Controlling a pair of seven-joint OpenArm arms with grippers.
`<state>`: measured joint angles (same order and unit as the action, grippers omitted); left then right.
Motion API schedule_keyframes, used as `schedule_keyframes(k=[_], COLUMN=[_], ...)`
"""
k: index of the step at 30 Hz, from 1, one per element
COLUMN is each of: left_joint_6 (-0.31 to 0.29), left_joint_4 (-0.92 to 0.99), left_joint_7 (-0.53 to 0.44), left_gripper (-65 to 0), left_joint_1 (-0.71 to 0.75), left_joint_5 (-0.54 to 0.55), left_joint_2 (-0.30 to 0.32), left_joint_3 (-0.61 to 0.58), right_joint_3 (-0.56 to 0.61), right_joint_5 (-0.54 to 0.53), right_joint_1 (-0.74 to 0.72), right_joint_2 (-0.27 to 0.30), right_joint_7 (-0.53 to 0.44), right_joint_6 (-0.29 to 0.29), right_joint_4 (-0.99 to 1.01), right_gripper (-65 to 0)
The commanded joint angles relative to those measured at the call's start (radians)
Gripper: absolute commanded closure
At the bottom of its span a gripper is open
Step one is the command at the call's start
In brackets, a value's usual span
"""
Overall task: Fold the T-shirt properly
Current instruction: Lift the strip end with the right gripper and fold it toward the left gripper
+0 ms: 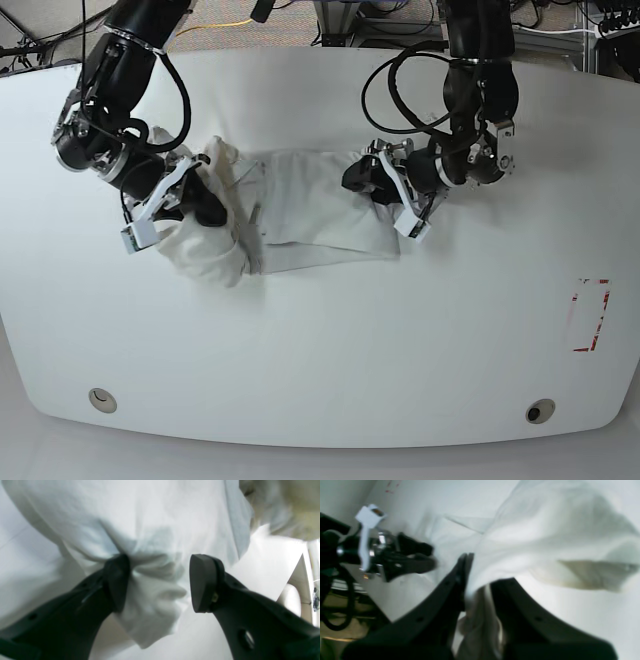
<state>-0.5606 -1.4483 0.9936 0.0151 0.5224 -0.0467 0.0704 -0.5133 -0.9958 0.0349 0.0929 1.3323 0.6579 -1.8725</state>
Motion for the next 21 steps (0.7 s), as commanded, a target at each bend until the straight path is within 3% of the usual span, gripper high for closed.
schedule_keyframes(k=[1, 8, 13, 21], left_joint_6=[0.030, 0.038, 0.037, 0.037], left_joint_4=[0.008, 0.002, 0.002, 0.004], left_joint_7=[0.049, 0.049, 0.049, 0.049], left_gripper=[-35.8, -35.8, -35.8, -35.8], left_joint_1=[0.004, 0.007, 0.007, 0.007], left_joint_5=[-0.035, -0.032, -0.032, -0.032], left_joint_2=[-0.005, -0.006, -0.005, -0.003], left_joint_3=[-0.016, -0.047, -0.047, -0.047], right_joint_3=[0.025, 0.078, 0.111, 0.256], right_joint_5=[-0.030, -0.027, -0.027, -0.027], right_joint_1=[-0.030, -0.059, -0.088, -0.082], right_joint_2=[-0.046, -0.134, -0.135, -0.129], right_joint_7=[-0.030, -0.046, -0.058, -0.175], right_joint_6=[0.009, 0.004, 0.004, 0.003], right_joint_4=[-0.016, 0.014, 0.113, 0.167], right_gripper=[0.0, 0.0, 0.0, 0.0])
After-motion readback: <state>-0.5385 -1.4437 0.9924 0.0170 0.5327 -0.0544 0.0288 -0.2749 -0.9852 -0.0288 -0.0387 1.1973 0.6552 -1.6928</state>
